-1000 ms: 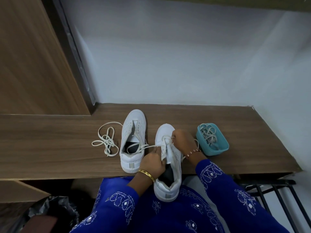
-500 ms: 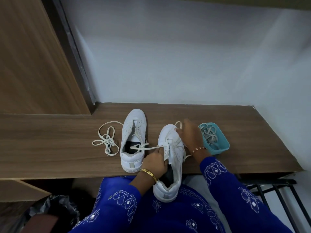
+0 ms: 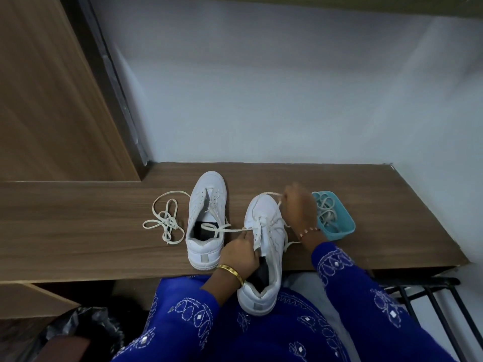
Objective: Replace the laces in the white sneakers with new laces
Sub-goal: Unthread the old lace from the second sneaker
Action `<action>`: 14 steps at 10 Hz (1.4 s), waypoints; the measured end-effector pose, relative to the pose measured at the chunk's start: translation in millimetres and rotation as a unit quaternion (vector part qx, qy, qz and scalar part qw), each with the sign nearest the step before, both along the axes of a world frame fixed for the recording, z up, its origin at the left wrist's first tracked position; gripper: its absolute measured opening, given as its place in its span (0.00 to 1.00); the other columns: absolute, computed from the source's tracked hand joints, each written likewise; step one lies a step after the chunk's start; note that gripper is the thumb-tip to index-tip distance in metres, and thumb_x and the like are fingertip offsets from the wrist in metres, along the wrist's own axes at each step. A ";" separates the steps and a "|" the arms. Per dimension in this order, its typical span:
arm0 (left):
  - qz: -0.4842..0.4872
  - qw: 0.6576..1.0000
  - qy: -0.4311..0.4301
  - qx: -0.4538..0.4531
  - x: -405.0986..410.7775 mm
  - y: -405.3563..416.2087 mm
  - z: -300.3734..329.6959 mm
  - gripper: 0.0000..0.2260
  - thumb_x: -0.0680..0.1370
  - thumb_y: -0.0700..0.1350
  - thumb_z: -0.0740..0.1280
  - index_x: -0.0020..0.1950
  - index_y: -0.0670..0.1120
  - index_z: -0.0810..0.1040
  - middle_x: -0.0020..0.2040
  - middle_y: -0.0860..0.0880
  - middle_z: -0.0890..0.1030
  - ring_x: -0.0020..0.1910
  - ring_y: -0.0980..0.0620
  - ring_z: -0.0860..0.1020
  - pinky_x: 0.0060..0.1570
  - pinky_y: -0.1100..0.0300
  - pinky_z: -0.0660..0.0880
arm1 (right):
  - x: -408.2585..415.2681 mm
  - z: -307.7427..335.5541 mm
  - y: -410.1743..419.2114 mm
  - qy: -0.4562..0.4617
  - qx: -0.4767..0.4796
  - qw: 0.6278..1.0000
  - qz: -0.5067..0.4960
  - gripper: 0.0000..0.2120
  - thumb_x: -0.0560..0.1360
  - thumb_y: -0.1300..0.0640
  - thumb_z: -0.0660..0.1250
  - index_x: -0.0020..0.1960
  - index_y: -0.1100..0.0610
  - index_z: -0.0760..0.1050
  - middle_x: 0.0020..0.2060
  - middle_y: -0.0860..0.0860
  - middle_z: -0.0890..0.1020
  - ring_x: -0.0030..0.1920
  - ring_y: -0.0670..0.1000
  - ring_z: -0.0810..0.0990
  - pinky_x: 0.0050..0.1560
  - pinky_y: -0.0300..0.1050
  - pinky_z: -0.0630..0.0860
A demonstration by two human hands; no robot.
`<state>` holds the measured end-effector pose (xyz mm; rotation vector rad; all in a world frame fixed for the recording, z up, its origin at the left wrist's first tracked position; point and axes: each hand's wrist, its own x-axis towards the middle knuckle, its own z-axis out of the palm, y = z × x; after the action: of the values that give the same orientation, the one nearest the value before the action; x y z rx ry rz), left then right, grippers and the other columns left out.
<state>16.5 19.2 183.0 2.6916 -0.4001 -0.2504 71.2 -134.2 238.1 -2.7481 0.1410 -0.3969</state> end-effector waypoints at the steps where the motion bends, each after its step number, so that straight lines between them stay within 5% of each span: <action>1: 0.002 1.000 -0.003 0.009 0.0 -0.3 -1.5 0.22 0.78 0.45 0.57 0.71 0.43 0.61 0.66 0.44 0.71 0.55 0.42 0.76 0.46 0.54 0.73 | -23.2 42.1 -13.4 0.147 -0.006 0.988 0.039 0.28 0.83 0.50 0.41 0.64 0.71 0.67 0.62 0.68 0.73 0.63 0.64 0.72 0.61 0.50 0.66; 2: 0.008 1.000 -0.004 0.010 0.0 -0.4 -2.2 0.21 0.78 0.45 0.56 0.71 0.43 0.62 0.62 0.44 0.73 0.54 0.43 0.76 0.46 0.54 0.73 | -43.8 96.2 5.5 0.153 0.152 0.974 -0.072 0.22 0.61 0.91 0.46 0.53 0.88 0.45 0.61 0.82 0.54 0.69 0.72 0.59 0.70 0.56 0.55; 3: 0.010 1.000 -0.010 0.000 -0.6 -0.7 -2.8 0.22 0.77 0.45 0.57 0.72 0.44 0.61 0.62 0.44 0.73 0.54 0.43 0.77 0.47 0.54 0.73 | -15.2 38.3 1.5 0.114 0.249 0.955 -0.113 0.20 0.76 0.71 0.60 0.66 0.76 0.62 0.53 0.67 0.77 0.53 0.60 0.77 0.53 0.46 0.74; 4: 0.014 1.000 -0.010 -0.004 -0.7 -0.8 -2.6 0.23 0.77 0.44 0.57 0.72 0.44 0.62 0.63 0.44 0.73 0.55 0.43 0.76 0.48 0.54 0.73 | -13.1 -9.9 4.4 0.082 0.283 0.949 -0.109 0.13 0.71 0.67 0.64 0.54 0.63 0.67 0.41 0.56 0.77 0.35 0.52 0.75 0.32 0.42 0.71; 5: 0.015 1.000 -0.010 -0.005 -0.9 -1.0 -2.3 0.23 0.77 0.44 0.57 0.73 0.44 0.60 0.65 0.44 0.72 0.56 0.43 0.76 0.49 0.55 0.73 | -32.6 -27.9 11.0 0.011 0.286 0.950 -0.121 0.16 0.70 0.69 0.62 0.58 0.64 0.66 0.29 0.49 0.71 0.27 0.46 0.69 0.27 0.36 0.63; 7: 0.012 1.000 -0.005 0.004 -1.7 -0.3 -0.9 0.25 0.78 0.45 0.57 0.74 0.44 0.56 0.67 0.45 0.70 0.57 0.43 0.75 0.49 0.55 0.72 | -32.7 -33.8 11.6 0.070 0.156 0.985 0.037 0.06 0.73 0.65 0.63 0.49 0.63 0.75 0.37 0.55 0.79 0.39 0.55 0.77 0.35 0.41 0.68; 9: 0.015 1.000 -0.003 0.001 -1.8 -1.2 0.5 0.23 0.78 0.44 0.57 0.73 0.44 0.59 0.64 0.44 0.72 0.57 0.44 0.75 0.49 0.56 0.72 | -22.8 -27.7 12.1 0.119 0.026 0.987 0.102 0.15 0.73 0.68 0.59 0.56 0.58 0.76 0.46 0.56 0.81 0.46 0.55 0.79 0.40 0.43 0.71; 11: 0.013 1.000 -0.010 -0.001 -2.2 -1.9 0.6 0.22 0.77 0.44 0.57 0.71 0.44 0.62 0.64 0.44 0.72 0.56 0.43 0.76 0.48 0.54 0.73 | -2.1 -13.7 -9.2 0.061 -0.067 0.992 0.094 0.13 0.71 0.69 0.60 0.54 0.61 0.74 0.43 0.58 0.77 0.40 0.57 0.79 0.37 0.49 0.78; 13: 0.016 1.000 -0.009 -0.001 -1.5 -1.5 -2.0 0.24 0.78 0.45 0.56 0.74 0.45 0.59 0.65 0.45 0.71 0.55 0.43 0.77 0.46 0.54 0.74 | -2.9 44.4 -5.0 -0.001 -0.063 0.996 0.068 0.13 0.78 0.68 0.52 0.58 0.65 0.70 0.47 0.61 0.75 0.45 0.61 0.75 0.40 0.47 0.66; 14: 0.021 1.000 -0.009 -0.010 -1.5 -1.5 -3.7 0.23 0.78 0.46 0.56 0.73 0.45 0.60 0.65 0.45 0.71 0.55 0.44 0.77 0.46 0.56 0.73 | 1.7 21.1 -3.5 -0.045 -0.051 0.992 0.106 0.07 0.72 0.71 0.61 0.48 0.63 0.72 0.42 0.57 0.75 0.37 0.54 0.75 0.33 0.49 0.75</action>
<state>15.0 17.7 179.3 2.6812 -0.3487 -0.2096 72.9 -137.7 259.2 -2.8007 -0.1967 -0.4792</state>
